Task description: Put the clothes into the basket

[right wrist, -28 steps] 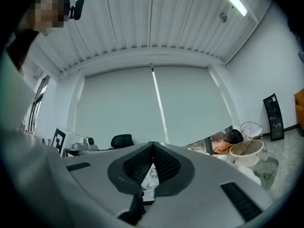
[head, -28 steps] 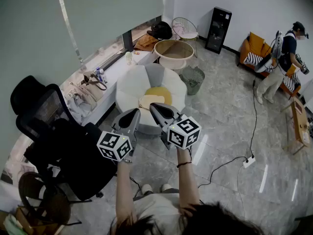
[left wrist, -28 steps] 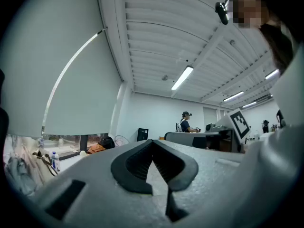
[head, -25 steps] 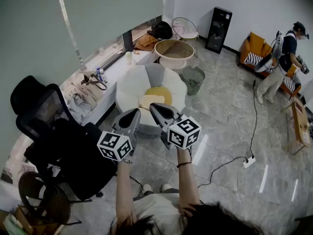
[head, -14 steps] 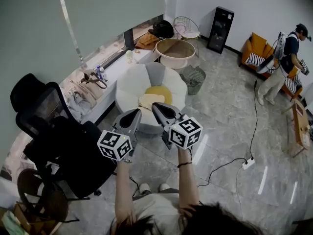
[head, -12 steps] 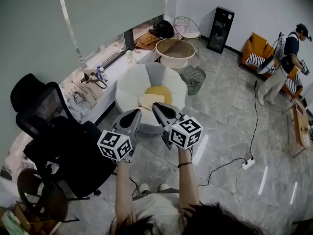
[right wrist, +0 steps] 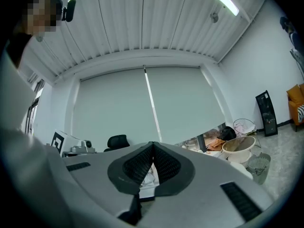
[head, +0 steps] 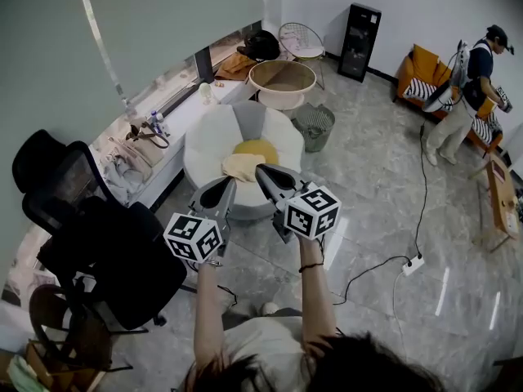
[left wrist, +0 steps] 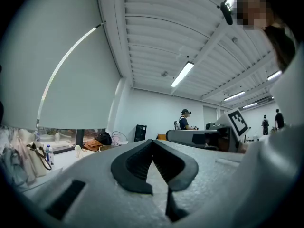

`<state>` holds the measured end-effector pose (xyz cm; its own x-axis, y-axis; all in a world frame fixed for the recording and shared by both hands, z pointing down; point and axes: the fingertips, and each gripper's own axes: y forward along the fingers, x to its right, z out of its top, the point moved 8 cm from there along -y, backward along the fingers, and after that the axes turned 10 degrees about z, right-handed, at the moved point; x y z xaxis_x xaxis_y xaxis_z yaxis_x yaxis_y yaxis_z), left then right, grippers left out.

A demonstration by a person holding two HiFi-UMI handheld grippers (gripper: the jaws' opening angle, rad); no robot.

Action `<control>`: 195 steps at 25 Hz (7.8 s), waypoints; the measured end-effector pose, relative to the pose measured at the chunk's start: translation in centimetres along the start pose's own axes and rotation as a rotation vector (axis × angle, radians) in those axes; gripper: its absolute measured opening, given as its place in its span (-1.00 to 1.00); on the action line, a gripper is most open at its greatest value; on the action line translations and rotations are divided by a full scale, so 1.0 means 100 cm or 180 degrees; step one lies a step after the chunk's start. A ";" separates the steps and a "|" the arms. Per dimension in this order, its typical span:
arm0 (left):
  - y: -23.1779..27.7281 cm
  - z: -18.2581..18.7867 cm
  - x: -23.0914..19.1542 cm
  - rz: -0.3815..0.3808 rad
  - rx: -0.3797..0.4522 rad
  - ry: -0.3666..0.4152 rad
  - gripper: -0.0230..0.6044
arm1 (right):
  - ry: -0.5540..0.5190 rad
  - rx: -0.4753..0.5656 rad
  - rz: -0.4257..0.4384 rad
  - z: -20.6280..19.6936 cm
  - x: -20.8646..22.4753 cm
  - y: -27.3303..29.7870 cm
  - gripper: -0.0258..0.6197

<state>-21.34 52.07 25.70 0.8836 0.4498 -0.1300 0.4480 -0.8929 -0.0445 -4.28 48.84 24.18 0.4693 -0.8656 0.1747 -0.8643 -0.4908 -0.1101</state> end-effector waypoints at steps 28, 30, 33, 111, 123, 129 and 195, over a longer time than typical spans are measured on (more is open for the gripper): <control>0.097 -0.012 -0.076 0.0041 -0.0182 -0.0149 -0.89 | 0.0315 -0.0072 -0.0088 -0.016 0.097 0.068 -0.89; 0.110 -0.019 -0.084 0.0026 -0.0241 -0.0195 -0.89 | 0.0413 -0.0081 -0.0105 -0.021 0.108 0.074 -0.89; 0.127 -0.030 -0.091 -0.0034 -0.0337 -0.0239 -0.89 | 0.0485 -0.0083 -0.0187 -0.028 0.125 0.079 -0.89; 0.396 -0.057 -0.232 0.1154 -0.0129 -0.0648 -0.89 | 0.0653 -0.0726 0.0598 -0.010 0.459 0.271 -0.89; 0.403 -0.086 -0.265 0.1149 -0.0490 -0.0859 -0.89 | 0.1019 -0.1047 0.0654 -0.057 0.458 0.297 -0.89; 0.416 -0.102 -0.280 0.1118 -0.0632 -0.0983 -0.89 | 0.1204 -0.1168 0.0539 -0.083 0.471 0.310 -0.89; 0.482 -0.445 -0.410 0.0680 -0.2076 -0.1911 -0.89 | 0.1999 -0.2469 0.0389 -0.453 0.609 0.372 -0.89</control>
<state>-29.90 -8.59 72.95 0.8192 0.0276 -0.5729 0.4323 -0.6861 0.5851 -16.01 -17.64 75.08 0.3823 -0.5867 0.7139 -0.8843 -0.0081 0.4668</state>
